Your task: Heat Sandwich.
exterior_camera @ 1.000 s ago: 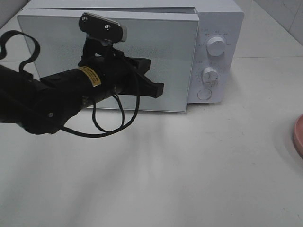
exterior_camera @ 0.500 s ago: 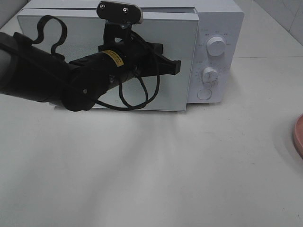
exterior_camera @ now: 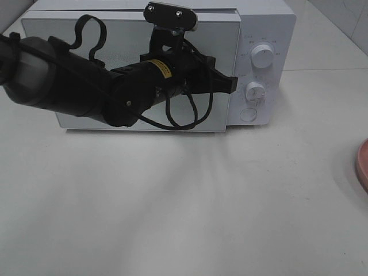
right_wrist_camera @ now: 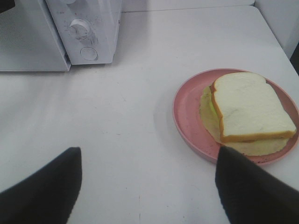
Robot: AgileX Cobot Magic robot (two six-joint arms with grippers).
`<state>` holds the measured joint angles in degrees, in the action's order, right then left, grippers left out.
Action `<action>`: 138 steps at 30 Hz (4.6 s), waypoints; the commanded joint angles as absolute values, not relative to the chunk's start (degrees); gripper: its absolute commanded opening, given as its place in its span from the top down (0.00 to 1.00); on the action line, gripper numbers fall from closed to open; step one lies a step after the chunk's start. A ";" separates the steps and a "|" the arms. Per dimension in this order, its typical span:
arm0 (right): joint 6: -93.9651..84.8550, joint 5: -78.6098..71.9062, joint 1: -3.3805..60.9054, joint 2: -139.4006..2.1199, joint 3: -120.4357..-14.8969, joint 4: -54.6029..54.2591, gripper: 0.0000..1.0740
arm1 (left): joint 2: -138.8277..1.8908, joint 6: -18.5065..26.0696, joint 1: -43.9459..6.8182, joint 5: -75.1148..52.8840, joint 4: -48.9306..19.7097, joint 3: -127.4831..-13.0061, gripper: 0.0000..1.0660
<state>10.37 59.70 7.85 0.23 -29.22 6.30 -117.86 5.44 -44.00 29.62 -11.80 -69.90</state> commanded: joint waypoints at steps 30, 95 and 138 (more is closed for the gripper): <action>10.20 59.76 7.45 1.78 -29.16 6.65 0.29 | -122.27 7.22 -42.23 28.25 -17.53 -79.58 1.00; 10.20 59.76 7.45 1.78 -29.16 6.65 0.29 | -99.24 -7.91 -45.66 -47.90 -3.84 -75.17 0.03; 10.20 59.76 7.45 1.78 -29.16 6.65 0.29 | -41.25 -3.90 -9.17 -54.37 -2.18 -31.34 0.03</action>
